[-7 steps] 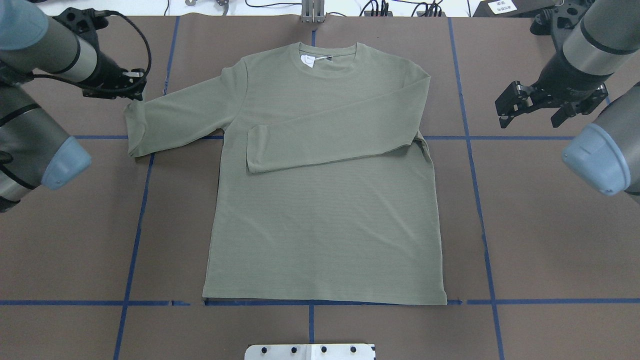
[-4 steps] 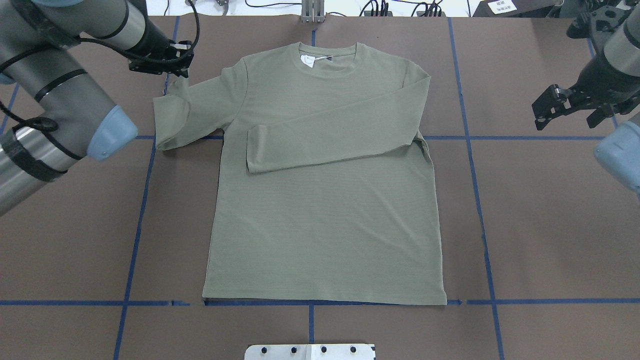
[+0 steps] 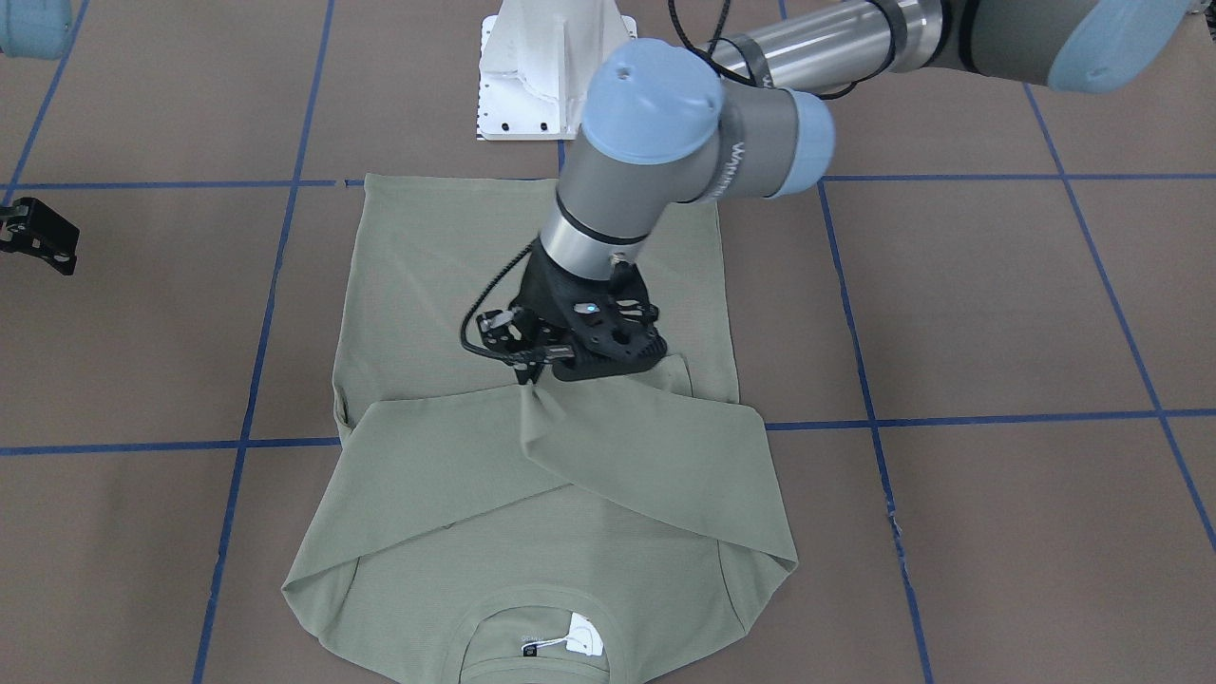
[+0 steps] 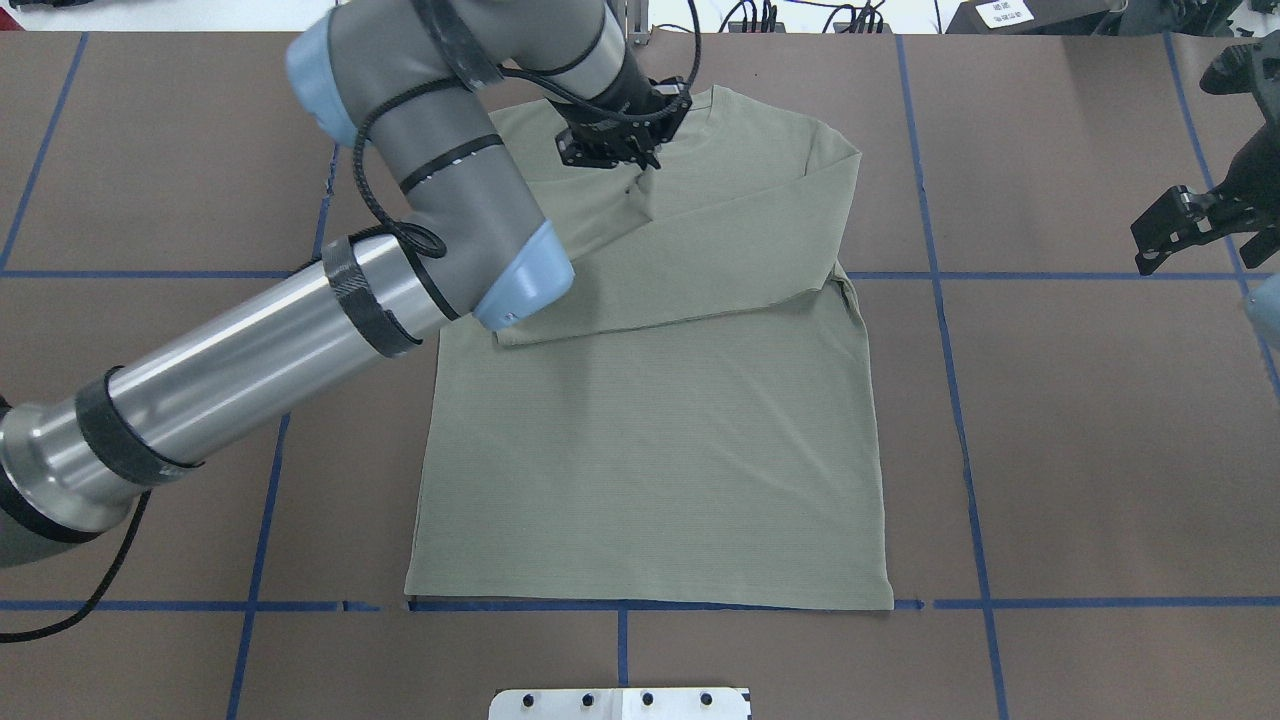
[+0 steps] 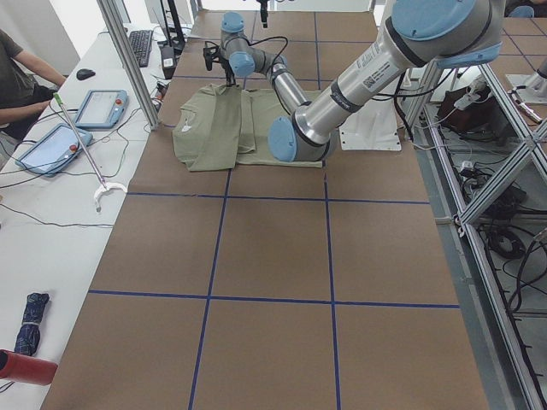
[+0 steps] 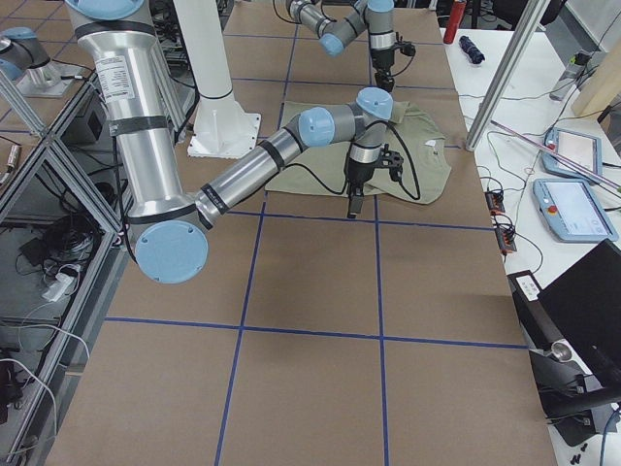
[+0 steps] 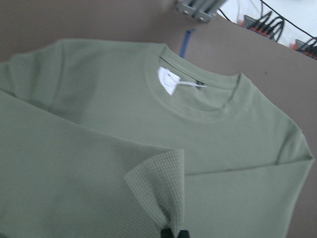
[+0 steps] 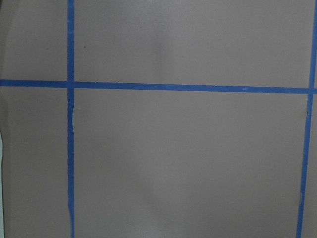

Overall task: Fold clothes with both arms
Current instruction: 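Carry the sleeve cuff with the left gripper across the shirt body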

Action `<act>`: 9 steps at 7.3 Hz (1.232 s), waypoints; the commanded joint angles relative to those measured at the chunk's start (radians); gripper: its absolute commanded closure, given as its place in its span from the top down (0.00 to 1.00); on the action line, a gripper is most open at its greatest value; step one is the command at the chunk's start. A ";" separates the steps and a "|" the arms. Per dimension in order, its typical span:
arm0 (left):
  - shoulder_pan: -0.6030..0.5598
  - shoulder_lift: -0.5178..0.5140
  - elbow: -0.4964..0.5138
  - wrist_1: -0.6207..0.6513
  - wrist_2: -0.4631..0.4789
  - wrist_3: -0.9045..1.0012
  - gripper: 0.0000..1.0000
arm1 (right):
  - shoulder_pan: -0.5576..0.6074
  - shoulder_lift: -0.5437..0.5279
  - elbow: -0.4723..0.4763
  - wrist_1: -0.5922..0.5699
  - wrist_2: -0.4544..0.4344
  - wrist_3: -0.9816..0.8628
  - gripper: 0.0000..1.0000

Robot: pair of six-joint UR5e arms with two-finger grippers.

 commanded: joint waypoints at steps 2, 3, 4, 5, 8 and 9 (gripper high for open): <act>0.100 -0.029 0.121 -0.148 0.087 -0.070 0.00 | 0.000 -0.001 -0.011 0.000 0.000 0.003 1.00; 0.115 -0.041 0.123 -0.152 0.093 -0.072 0.00 | -0.001 0.000 -0.014 0.002 0.002 0.003 1.00; 0.136 -0.077 0.158 -0.153 0.101 -0.089 0.00 | -0.001 0.001 -0.014 0.002 0.002 0.003 1.00; 0.155 -0.119 0.208 -0.168 0.126 -0.093 0.00 | -0.001 0.001 -0.014 0.002 0.002 0.003 1.00; 0.164 -0.116 0.239 -0.208 0.135 -0.093 0.00 | -0.001 0.002 -0.017 0.002 0.002 0.005 1.00; 0.178 -0.124 0.239 -0.210 0.135 -0.107 0.27 | -0.001 0.005 -0.016 0.002 0.002 0.005 1.00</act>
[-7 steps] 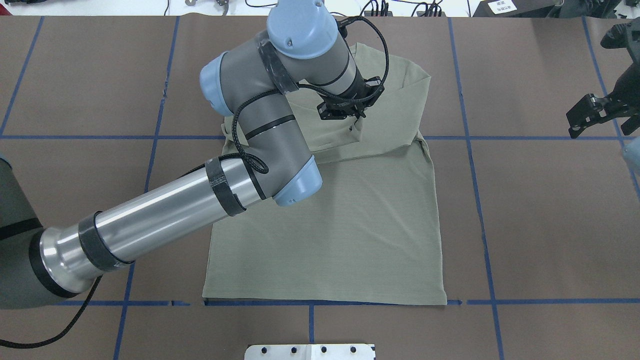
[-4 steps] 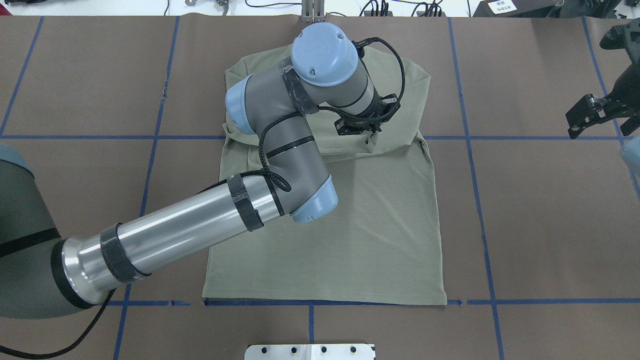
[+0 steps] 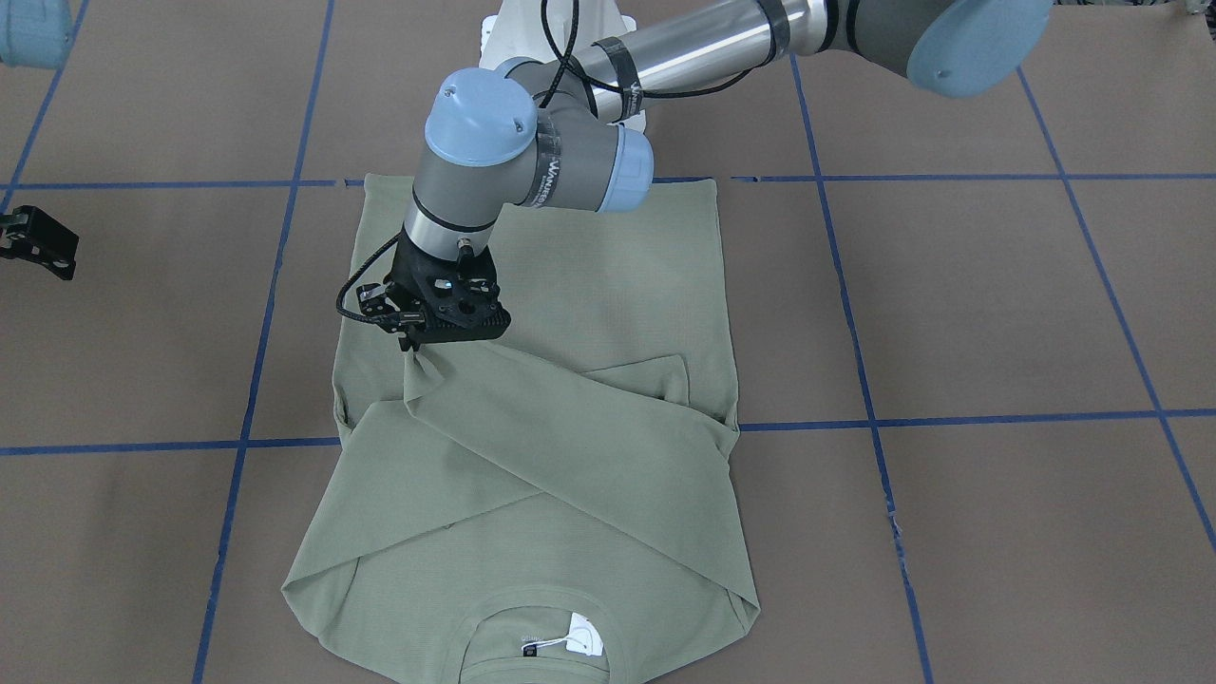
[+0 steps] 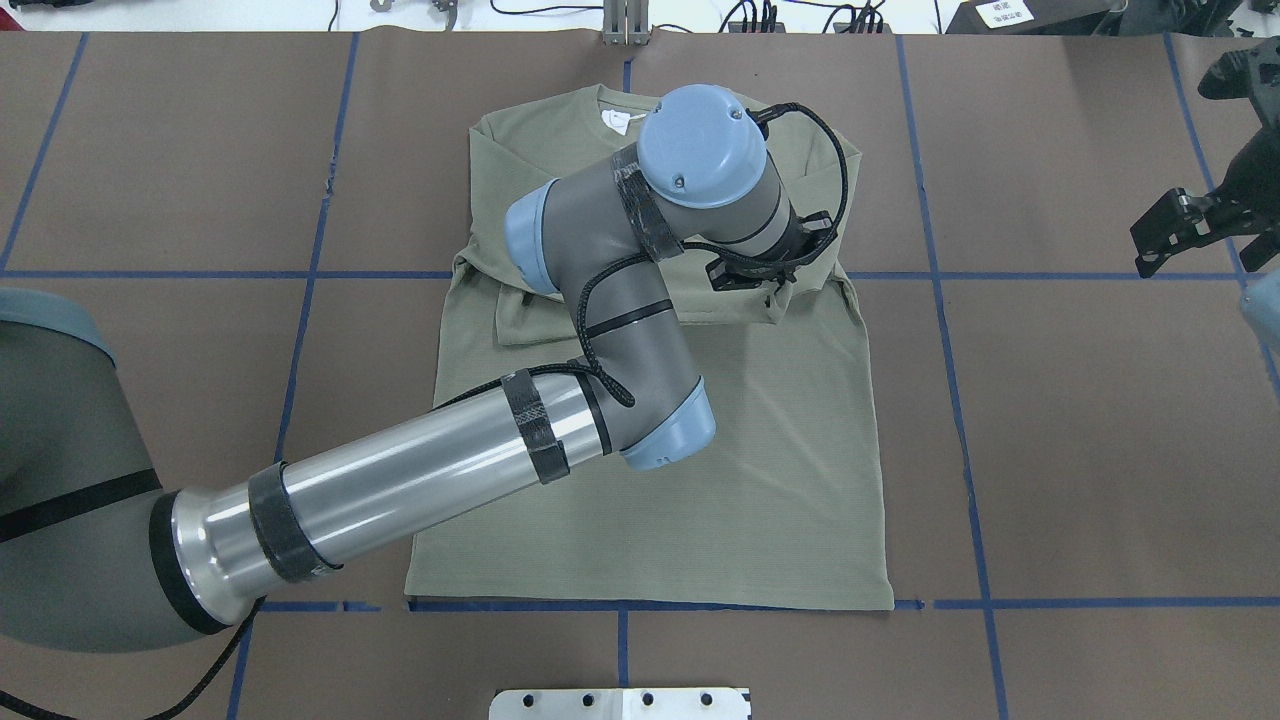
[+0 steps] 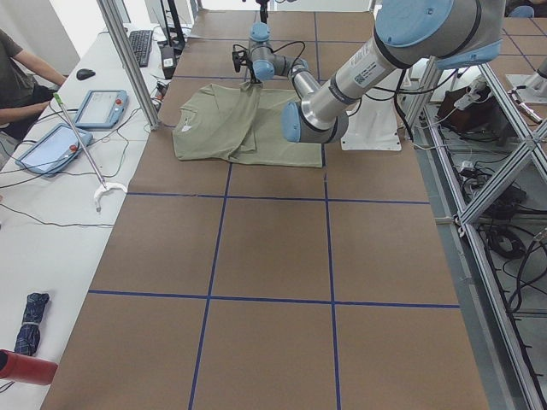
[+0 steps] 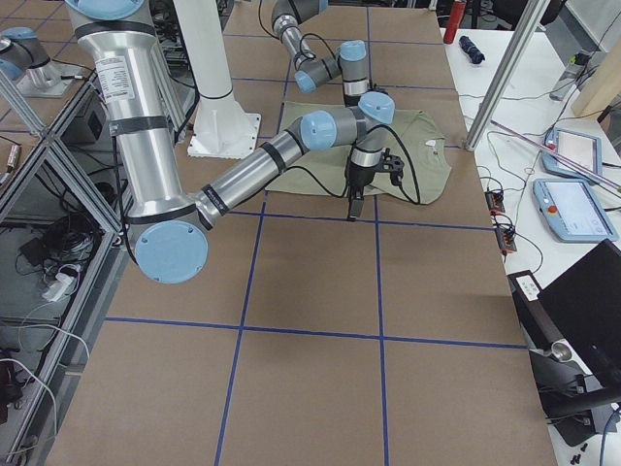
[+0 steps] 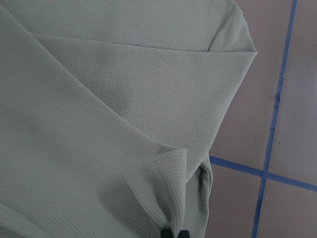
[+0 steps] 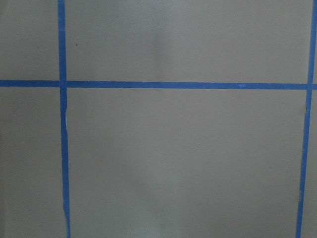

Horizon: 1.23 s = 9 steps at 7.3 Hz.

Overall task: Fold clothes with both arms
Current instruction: 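Release the sleeve and withdraw the left gripper while the right gripper moves toward the hem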

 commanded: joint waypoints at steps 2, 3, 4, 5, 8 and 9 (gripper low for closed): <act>0.062 -0.023 0.001 -0.091 0.048 -0.017 1.00 | 0.000 0.006 0.001 0.000 0.000 0.001 1.00; 0.064 -0.010 0.000 -0.106 0.053 -0.013 1.00 | 0.000 0.007 0.001 0.000 0.000 -0.001 1.00; 0.064 0.018 -0.007 -0.106 0.053 -0.005 1.00 | 0.000 0.009 0.004 0.000 0.000 0.001 1.00; 0.058 0.038 -0.014 -0.097 0.054 0.029 1.00 | -0.002 0.012 0.010 0.002 0.000 0.001 1.00; 0.010 0.191 -0.217 0.023 0.047 0.097 1.00 | -0.037 0.007 0.012 0.106 0.003 0.039 1.00; -0.008 0.266 -0.346 0.124 0.047 0.188 1.00 | -0.064 0.006 0.022 0.142 0.002 0.097 1.00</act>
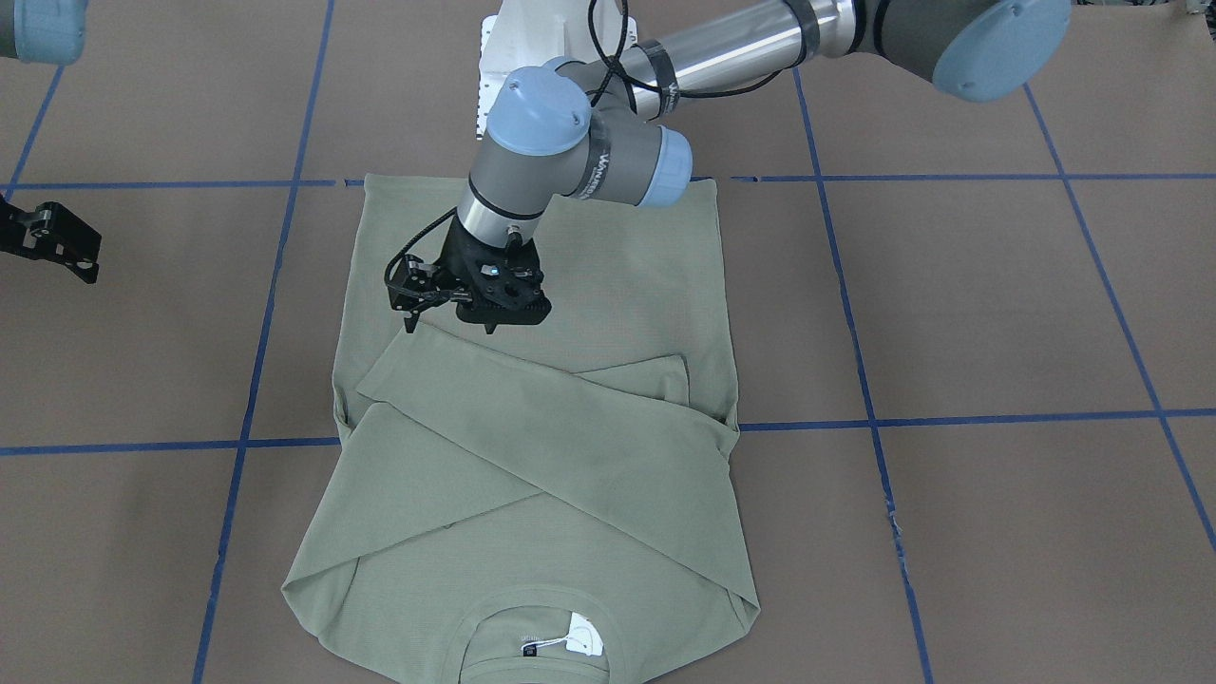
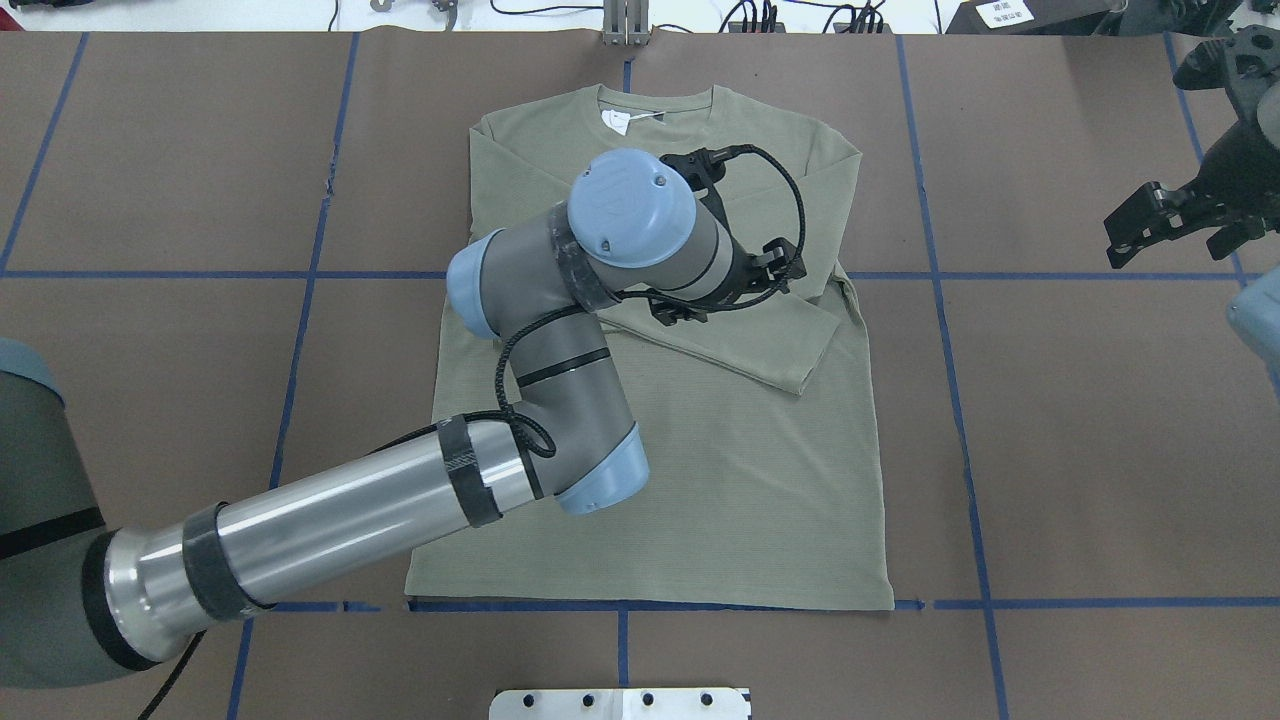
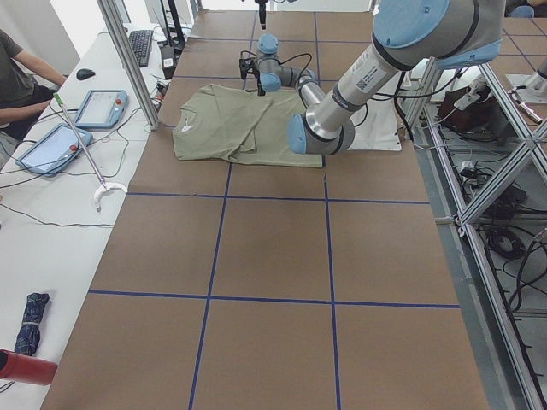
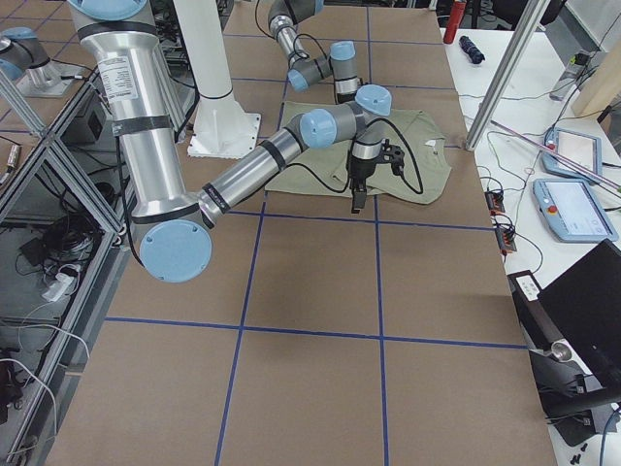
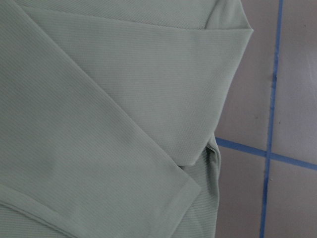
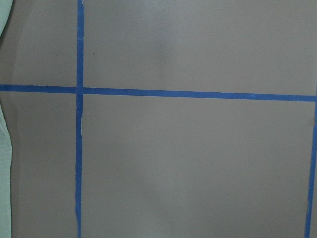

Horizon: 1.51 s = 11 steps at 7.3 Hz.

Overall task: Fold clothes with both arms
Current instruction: 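Release the sleeve and withdraw the left gripper while the right gripper moves toward the hem, then grasp the hem corner nearest the robot with the right gripper while the left gripper descends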

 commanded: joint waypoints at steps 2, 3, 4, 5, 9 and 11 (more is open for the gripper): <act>-0.072 0.280 -0.384 0.257 -0.001 0.290 1.00 | -0.129 -0.006 0.032 0.186 -0.004 0.285 1.00; -0.103 0.384 -0.465 0.276 -0.001 0.381 1.00 | -0.209 -0.009 0.064 0.233 -0.021 0.417 1.00; -0.108 0.484 -0.539 0.275 -0.001 0.433 1.00 | -0.296 -0.011 0.098 0.264 -0.074 0.526 1.00; -0.122 0.552 -0.623 0.275 -0.003 0.487 1.00 | -0.414 -0.009 0.126 0.274 -0.146 0.629 1.00; -0.134 0.675 -0.702 0.267 0.000 0.521 1.00 | -0.818 -0.093 0.129 0.426 -0.448 0.954 1.00; -0.133 0.673 -0.722 0.267 0.005 0.506 1.00 | -0.887 -0.187 0.118 0.546 -0.488 1.022 1.00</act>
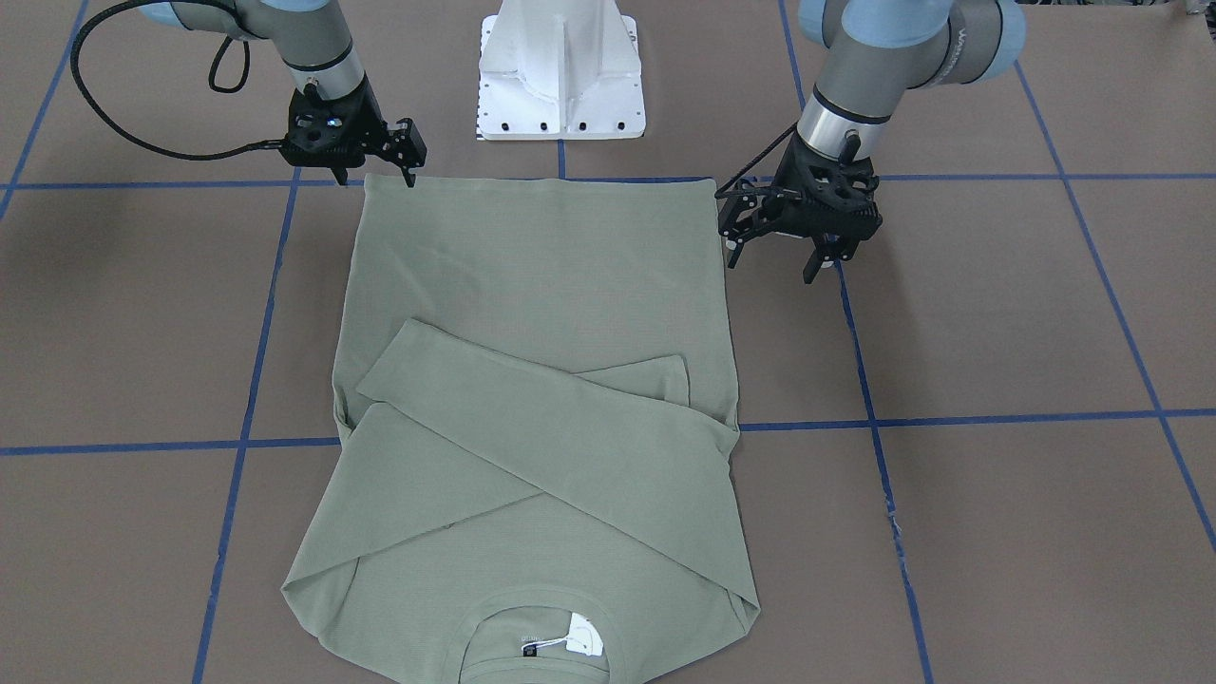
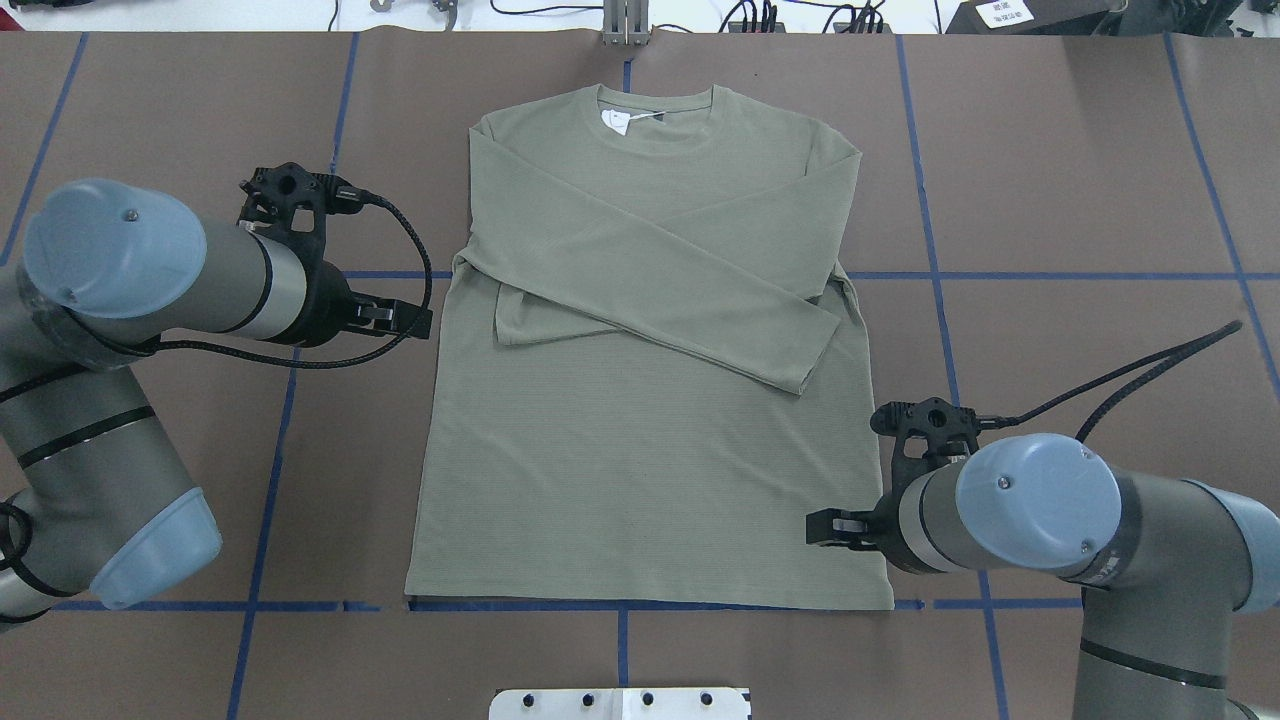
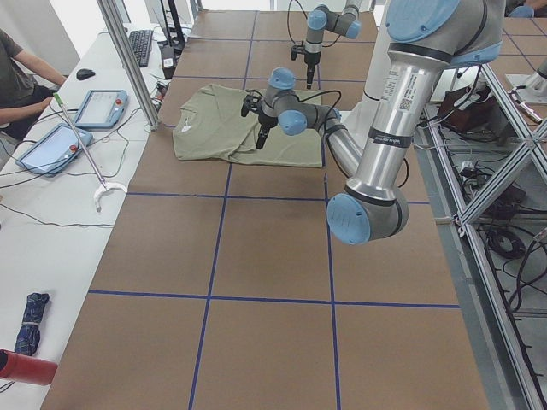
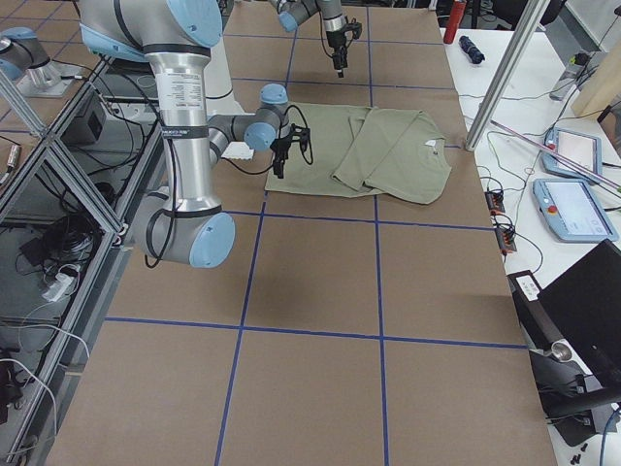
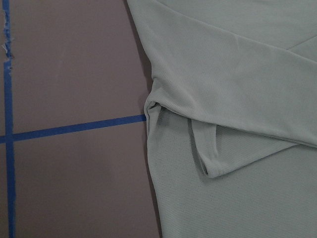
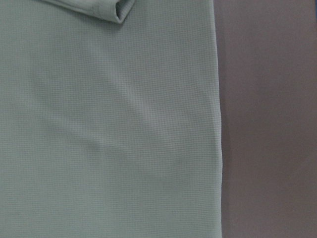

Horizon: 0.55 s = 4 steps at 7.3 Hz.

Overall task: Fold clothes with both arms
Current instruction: 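Grasp the hem corner nearest the robot with the right gripper while the left gripper descends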

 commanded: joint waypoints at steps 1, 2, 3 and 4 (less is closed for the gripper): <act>0.000 0.002 -0.019 -0.001 0.004 -0.008 1.00 | -0.069 -0.078 -0.033 0.121 -0.047 0.067 1.00; 0.002 0.002 -0.018 -0.001 0.004 -0.008 1.00 | -0.076 -0.079 -0.062 0.132 -0.049 0.067 1.00; 0.003 0.002 -0.018 -0.001 0.004 -0.008 1.00 | -0.079 -0.072 -0.066 0.132 -0.047 0.070 1.00; 0.003 0.002 -0.019 -0.001 0.004 -0.008 1.00 | -0.085 -0.069 -0.072 0.130 -0.047 0.070 0.99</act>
